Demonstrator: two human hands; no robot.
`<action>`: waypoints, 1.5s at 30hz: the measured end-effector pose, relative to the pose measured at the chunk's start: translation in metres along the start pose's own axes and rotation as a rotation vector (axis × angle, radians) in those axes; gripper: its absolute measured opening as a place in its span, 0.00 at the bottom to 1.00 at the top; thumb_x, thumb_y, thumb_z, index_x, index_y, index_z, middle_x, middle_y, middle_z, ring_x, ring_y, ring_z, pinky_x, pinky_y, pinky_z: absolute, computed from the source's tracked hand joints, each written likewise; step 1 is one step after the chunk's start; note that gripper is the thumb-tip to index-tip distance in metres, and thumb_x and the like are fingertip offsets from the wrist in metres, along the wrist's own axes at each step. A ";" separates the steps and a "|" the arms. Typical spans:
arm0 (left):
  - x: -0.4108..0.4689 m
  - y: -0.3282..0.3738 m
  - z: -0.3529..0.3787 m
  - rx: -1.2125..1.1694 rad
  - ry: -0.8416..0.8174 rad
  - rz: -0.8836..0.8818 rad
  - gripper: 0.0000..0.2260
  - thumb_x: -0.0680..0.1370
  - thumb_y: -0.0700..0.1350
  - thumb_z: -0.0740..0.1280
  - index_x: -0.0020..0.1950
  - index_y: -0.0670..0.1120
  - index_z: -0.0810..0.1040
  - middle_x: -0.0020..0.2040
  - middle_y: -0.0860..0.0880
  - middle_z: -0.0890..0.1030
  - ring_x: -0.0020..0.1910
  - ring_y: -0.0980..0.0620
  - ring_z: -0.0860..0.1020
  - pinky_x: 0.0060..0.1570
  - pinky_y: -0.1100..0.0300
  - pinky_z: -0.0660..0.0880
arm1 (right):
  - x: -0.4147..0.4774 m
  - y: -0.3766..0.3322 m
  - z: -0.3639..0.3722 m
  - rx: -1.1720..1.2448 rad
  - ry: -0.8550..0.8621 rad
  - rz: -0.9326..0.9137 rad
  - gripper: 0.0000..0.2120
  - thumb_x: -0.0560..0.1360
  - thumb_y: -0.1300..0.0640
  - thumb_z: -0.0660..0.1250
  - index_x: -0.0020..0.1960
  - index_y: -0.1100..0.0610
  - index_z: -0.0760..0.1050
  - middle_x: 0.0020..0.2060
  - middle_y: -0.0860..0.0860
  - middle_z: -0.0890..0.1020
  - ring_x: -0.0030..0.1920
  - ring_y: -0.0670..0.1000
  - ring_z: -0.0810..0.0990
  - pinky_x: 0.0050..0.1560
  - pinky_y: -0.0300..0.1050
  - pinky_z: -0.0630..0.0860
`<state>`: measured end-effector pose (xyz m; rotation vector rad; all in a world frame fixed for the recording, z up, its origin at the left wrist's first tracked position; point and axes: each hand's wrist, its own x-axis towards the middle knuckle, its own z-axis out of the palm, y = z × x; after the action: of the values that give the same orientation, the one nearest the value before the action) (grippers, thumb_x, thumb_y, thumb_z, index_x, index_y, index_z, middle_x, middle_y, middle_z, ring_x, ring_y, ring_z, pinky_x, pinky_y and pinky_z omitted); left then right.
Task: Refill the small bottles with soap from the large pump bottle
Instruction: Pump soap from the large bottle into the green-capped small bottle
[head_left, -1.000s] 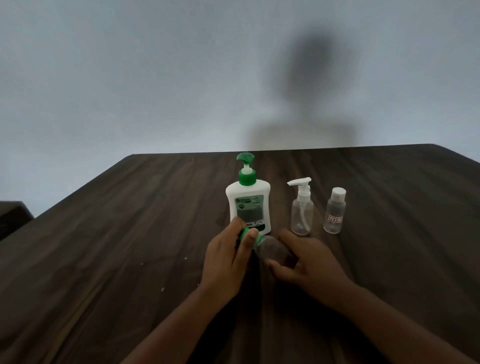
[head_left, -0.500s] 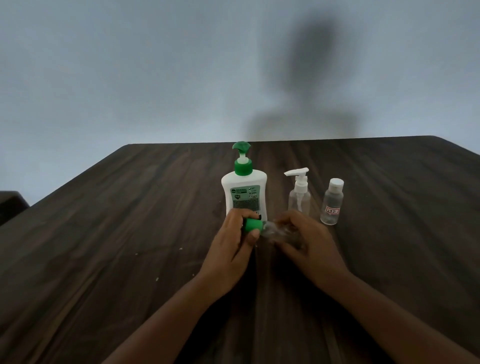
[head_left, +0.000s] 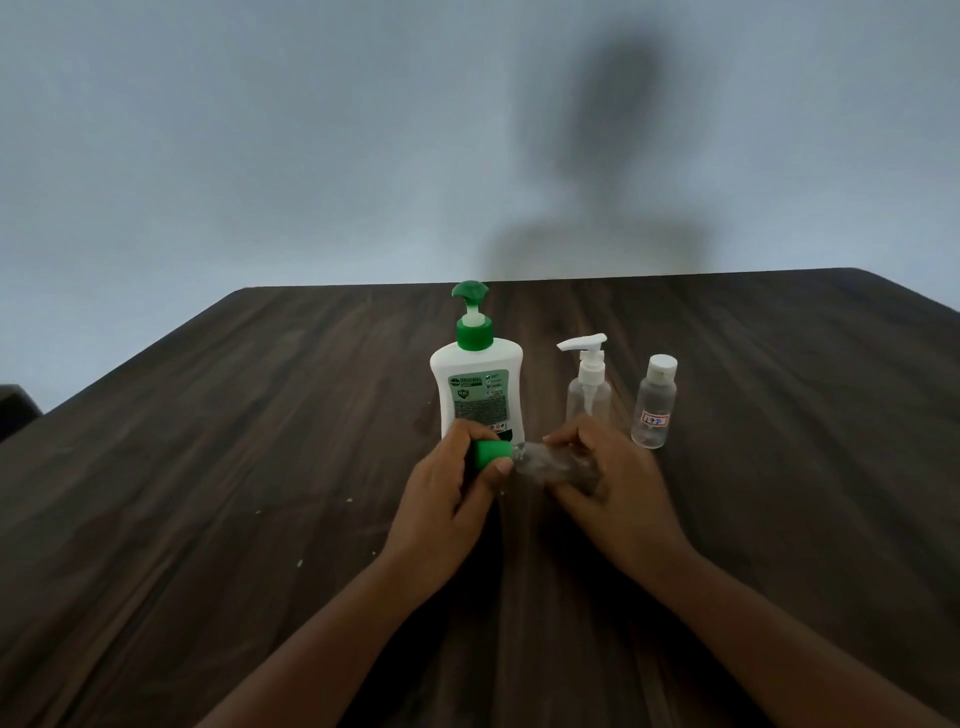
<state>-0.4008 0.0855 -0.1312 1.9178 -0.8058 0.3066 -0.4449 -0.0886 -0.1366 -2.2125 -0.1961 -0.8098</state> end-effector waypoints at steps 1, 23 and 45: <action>0.001 0.001 -0.001 -0.029 0.057 -0.038 0.02 0.78 0.49 0.63 0.46 0.53 0.71 0.39 0.56 0.77 0.36 0.63 0.76 0.36 0.73 0.69 | 0.000 0.000 0.000 -0.001 -0.001 0.008 0.07 0.72 0.54 0.72 0.46 0.56 0.77 0.40 0.46 0.80 0.42 0.44 0.78 0.42 0.41 0.76; 0.012 -0.037 -0.044 0.781 0.251 -0.630 0.09 0.74 0.57 0.68 0.50 0.55 0.75 0.50 0.55 0.69 0.59 0.50 0.68 0.63 0.44 0.57 | 0.001 -0.007 -0.002 0.348 -0.080 0.292 0.06 0.73 0.54 0.73 0.48 0.50 0.77 0.41 0.49 0.83 0.43 0.44 0.83 0.41 0.38 0.80; 0.081 0.001 -0.004 0.358 0.394 0.220 0.44 0.63 0.49 0.78 0.72 0.54 0.57 0.73 0.49 0.64 0.62 0.57 0.68 0.46 0.55 0.73 | 0.006 -0.018 -0.009 0.559 0.037 0.137 0.13 0.70 0.40 0.67 0.52 0.35 0.70 0.47 0.47 0.79 0.35 0.43 0.80 0.31 0.34 0.74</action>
<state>-0.3407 0.0565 -0.0851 2.0004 -0.7278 0.9874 -0.4516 -0.0823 -0.1175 -1.6642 -0.2188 -0.6261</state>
